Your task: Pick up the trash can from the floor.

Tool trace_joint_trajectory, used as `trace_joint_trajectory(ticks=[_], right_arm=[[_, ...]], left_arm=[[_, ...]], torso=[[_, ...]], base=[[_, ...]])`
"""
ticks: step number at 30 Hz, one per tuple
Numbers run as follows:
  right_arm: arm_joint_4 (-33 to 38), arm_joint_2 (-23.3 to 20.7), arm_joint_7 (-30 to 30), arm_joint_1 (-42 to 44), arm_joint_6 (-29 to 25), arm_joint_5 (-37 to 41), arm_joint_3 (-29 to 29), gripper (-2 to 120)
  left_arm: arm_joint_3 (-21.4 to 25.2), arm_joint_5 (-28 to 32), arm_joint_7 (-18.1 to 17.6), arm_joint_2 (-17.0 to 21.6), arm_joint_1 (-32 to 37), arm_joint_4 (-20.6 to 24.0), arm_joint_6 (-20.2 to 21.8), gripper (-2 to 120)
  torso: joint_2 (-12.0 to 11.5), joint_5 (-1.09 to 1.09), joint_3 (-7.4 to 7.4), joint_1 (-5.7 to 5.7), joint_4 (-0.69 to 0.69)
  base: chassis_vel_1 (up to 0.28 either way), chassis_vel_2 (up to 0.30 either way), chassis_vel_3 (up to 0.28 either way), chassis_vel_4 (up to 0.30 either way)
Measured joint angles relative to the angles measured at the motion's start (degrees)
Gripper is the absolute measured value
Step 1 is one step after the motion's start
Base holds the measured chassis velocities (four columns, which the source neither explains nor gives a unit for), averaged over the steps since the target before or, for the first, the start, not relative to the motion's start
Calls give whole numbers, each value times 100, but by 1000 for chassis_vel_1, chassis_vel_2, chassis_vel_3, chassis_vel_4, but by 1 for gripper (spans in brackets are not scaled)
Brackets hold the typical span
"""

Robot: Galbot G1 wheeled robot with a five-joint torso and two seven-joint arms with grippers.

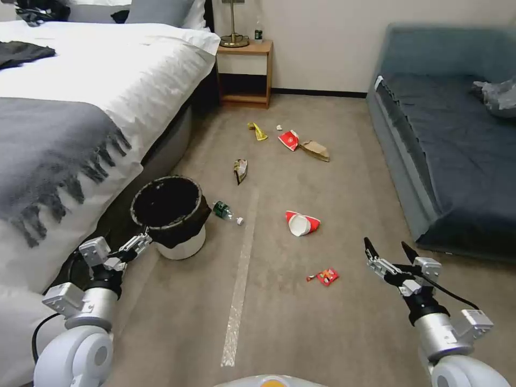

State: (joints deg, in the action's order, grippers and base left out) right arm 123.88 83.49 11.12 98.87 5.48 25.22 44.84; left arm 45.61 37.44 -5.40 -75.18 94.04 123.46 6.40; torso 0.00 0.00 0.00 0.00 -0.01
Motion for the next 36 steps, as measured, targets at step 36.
trace_joint_trajectory(ticks=[36], right_arm=[[136,-5,-65,41,122,72,-2,100]], left_arm=[[22,42,-95,82,13,71,82,100]], torso=[[0,0,0,0,1]], base=[[-84,84,88,-83]])
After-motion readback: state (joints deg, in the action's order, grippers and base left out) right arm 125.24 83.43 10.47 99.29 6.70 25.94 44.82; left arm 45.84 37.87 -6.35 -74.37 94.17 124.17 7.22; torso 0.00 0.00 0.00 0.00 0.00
